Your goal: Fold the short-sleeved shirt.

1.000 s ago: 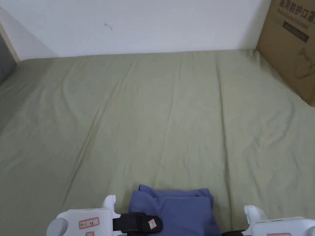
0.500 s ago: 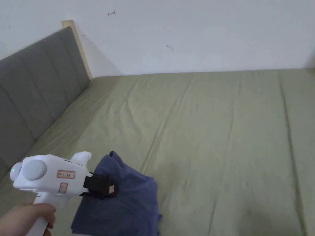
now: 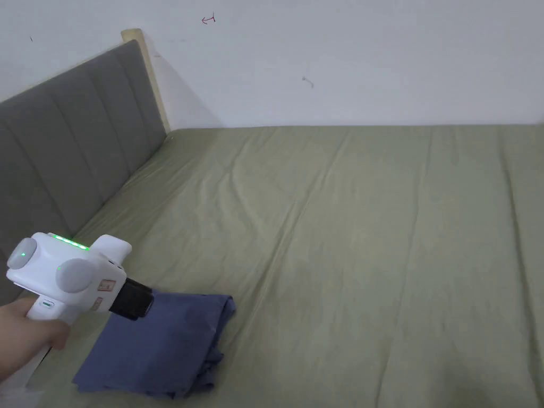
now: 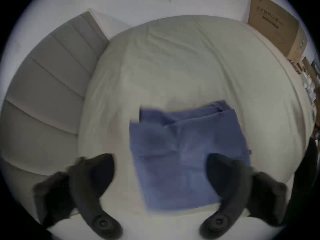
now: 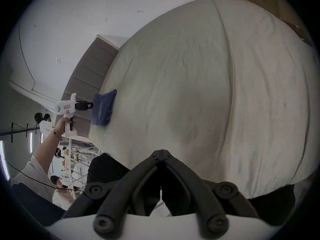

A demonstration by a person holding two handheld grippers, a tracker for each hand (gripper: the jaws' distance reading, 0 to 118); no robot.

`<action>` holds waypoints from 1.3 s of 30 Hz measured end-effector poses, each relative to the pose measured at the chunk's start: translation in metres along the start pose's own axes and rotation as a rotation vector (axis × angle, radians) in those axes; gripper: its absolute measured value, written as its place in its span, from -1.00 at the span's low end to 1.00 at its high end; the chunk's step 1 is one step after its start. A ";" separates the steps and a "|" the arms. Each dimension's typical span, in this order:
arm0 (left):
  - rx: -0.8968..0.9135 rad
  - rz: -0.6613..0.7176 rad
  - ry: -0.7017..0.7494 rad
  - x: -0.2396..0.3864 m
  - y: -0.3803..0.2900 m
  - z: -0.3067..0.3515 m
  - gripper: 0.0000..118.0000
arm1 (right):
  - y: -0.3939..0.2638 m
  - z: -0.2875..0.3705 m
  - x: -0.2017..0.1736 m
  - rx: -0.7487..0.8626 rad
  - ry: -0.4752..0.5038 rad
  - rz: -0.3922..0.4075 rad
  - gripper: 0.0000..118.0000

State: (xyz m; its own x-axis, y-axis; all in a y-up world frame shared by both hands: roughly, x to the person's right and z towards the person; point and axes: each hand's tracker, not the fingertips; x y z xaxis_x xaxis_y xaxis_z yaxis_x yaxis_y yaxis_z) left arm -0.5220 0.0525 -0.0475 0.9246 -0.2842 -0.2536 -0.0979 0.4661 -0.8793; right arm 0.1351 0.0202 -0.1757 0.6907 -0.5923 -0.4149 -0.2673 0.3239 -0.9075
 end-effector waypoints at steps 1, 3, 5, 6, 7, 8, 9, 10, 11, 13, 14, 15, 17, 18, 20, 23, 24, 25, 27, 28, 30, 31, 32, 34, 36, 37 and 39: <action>0.006 0.010 -0.003 -0.001 -0.001 0.000 0.90 | 0.001 0.001 -0.001 0.008 0.001 0.002 -1.00; 0.086 0.046 -0.051 0.008 -0.001 0.014 0.91 | 0.003 0.004 -0.002 0.028 0.004 0.010 -1.00; 0.116 0.068 -0.128 0.027 -0.002 0.030 0.91 | 0.005 0.008 -0.006 0.054 0.008 0.019 -1.00; 0.130 0.061 -0.162 0.040 -0.001 0.038 0.91 | 0.006 0.011 -0.008 0.066 0.011 0.024 -1.00; 0.134 0.040 -0.203 0.055 -0.001 0.045 0.90 | 0.007 0.014 -0.010 0.075 0.014 0.028 -1.00; 0.155 0.025 -0.269 0.071 -0.002 0.054 0.85 | 0.008 0.017 -0.013 0.084 0.018 0.033 -1.00; 0.174 0.026 -0.340 0.098 -0.003 0.069 0.69 | 0.010 0.020 -0.015 0.093 0.021 0.041 -1.00; 0.174 0.031 -0.387 0.115 -0.003 0.075 0.18 | 0.011 0.024 -0.017 0.100 0.021 0.048 -1.00; 0.152 0.037 -0.433 0.134 -0.004 0.080 -0.38 | 0.013 0.028 -0.020 0.109 0.018 0.057 -1.00; 0.150 0.015 -0.455 0.177 -0.006 0.096 -0.90 | 0.015 0.039 -0.027 0.127 0.008 0.079 -1.00; 0.156 0.011 -0.494 0.192 -0.005 0.102 -0.90 | 0.016 0.044 -0.030 0.132 -0.001 0.085 -1.00; 0.167 0.027 -0.518 0.206 -0.003 0.109 -0.98 | 0.017 0.049 -0.033 0.137 -0.010 0.089 -1.00; 0.182 0.108 -0.567 0.229 0.003 0.125 -0.98 | 0.020 0.060 -0.040 0.154 -0.022 0.098 -1.00; 0.217 0.172 -0.606 0.237 0.007 0.133 -0.98 | 0.023 0.066 -0.044 0.176 -0.034 0.108 -1.00; 0.317 0.274 -0.652 0.250 0.015 0.154 -0.98 | 0.028 0.078 -0.054 0.231 -0.058 0.136 -1.00; 0.613 0.249 -0.507 0.264 0.026 0.196 -0.98 | 0.033 0.097 -0.067 0.687 -0.313 0.490 -1.00; 0.702 0.229 -0.445 0.269 0.028 0.212 -0.98 | 0.015 0.099 -0.078 0.810 -0.288 0.543 -1.00; 0.760 0.232 -0.393 0.273 0.027 0.223 -0.98 | -0.001 0.099 -0.088 0.899 -0.257 0.582 -1.00; 0.857 0.254 -0.318 0.279 0.027 0.241 -0.98 | 0.013 0.105 -0.089 1.002 -0.282 0.677 -1.00; 0.884 0.266 -0.307 0.282 0.027 0.247 -0.98 | 0.014 0.109 -0.089 1.053 -0.332 0.697 -1.00; 0.941 0.289 -0.264 0.291 0.026 0.253 -0.98 | 0.027 0.140 -0.112 0.988 -0.280 0.447 -1.00; 0.966 0.284 -0.238 0.294 0.026 0.253 -0.98 | 0.031 0.147 -0.116 1.025 -0.309 0.475 -1.00; 0.981 0.267 -0.192 0.298 0.025 0.253 -0.98 | 0.031 0.148 -0.113 1.061 -0.354 0.473 -1.00; 0.998 0.228 -0.094 0.309 0.023 0.250 -0.98 | 0.033 0.136 -0.118 1.138 -0.373 0.495 -1.00; 1.018 0.222 -0.054 0.315 0.016 0.246 -0.98 | 0.028 0.126 -0.118 1.172 -0.456 0.497 -1.00; 1.008 0.234 -0.062 0.318 0.014 0.246 -0.98 | 0.025 0.122 -0.116 1.162 -0.473 0.490 -1.00; 0.997 0.252 -0.058 0.318 0.011 0.244 -0.97 | 0.029 0.118 -0.112 1.151 -0.432 0.457 -0.84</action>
State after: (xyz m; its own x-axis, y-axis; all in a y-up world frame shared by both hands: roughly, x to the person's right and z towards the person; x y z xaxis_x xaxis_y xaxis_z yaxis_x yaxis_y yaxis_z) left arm -0.1395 0.1714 -0.0398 0.9384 -0.0535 -0.3412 0.0341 0.9975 -0.0625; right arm 0.1289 0.1825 -0.1475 0.9067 -0.0489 -0.4190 0.0414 0.9988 -0.0270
